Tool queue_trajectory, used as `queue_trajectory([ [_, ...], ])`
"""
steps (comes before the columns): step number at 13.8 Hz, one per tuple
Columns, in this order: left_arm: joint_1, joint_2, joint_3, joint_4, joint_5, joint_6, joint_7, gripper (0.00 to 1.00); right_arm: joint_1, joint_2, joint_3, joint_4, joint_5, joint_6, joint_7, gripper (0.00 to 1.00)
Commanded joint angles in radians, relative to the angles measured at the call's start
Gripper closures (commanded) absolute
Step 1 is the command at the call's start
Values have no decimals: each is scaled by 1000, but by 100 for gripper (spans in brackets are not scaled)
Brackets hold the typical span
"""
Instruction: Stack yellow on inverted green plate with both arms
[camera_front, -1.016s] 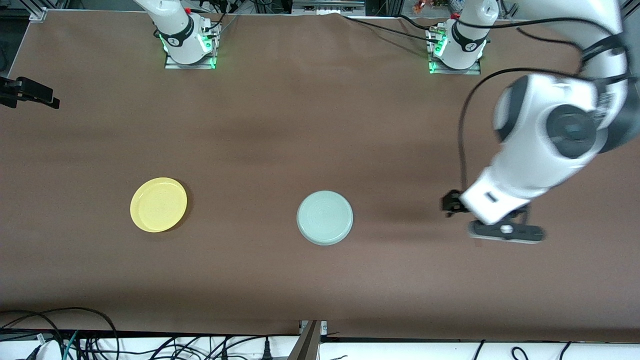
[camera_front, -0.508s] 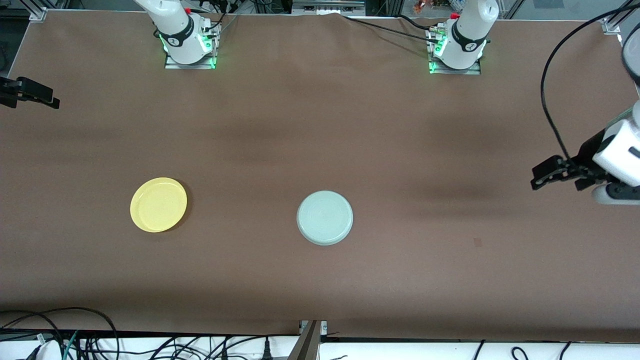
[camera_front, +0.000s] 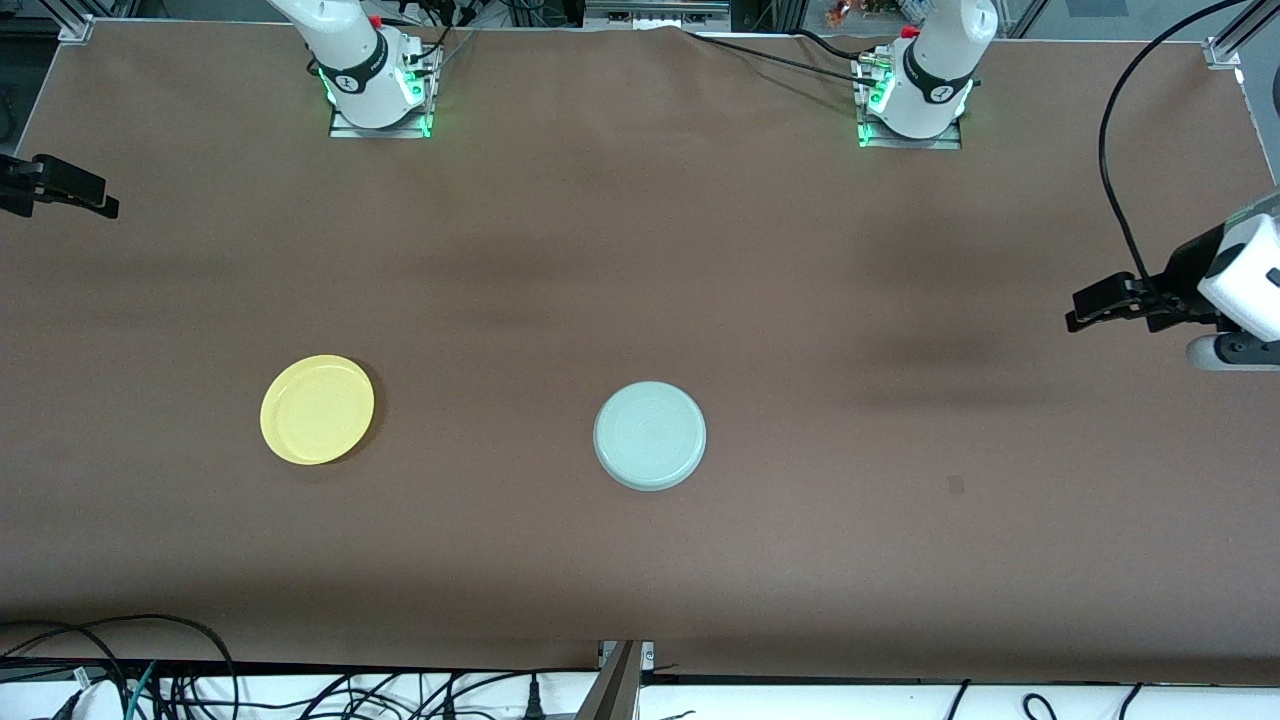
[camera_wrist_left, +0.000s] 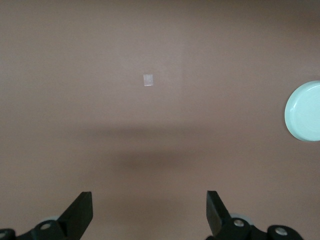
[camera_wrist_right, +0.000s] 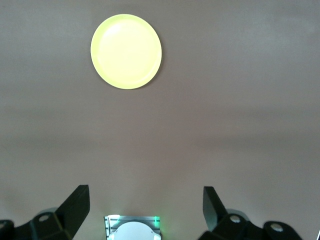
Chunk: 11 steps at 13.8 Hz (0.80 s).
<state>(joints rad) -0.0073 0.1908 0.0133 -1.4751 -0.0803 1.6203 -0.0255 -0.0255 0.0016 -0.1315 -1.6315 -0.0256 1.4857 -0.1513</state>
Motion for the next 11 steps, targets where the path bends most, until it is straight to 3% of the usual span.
queue_trajectory([
  [1,52,-48,-73,-48,7,-7,-37,0,-11,82,-2,-1,12,54,-2,0],
  [4,58,-36,-96,-42,57,-10,-34,0,-10,161,-3,-68,15,183,3,0],
  [9,53,-11,-96,-18,59,-7,-40,0,-19,196,-3,-421,73,690,-4,0],
  [11,55,9,-96,2,50,-5,-43,0,-31,285,-3,-421,88,749,-16,0],
])
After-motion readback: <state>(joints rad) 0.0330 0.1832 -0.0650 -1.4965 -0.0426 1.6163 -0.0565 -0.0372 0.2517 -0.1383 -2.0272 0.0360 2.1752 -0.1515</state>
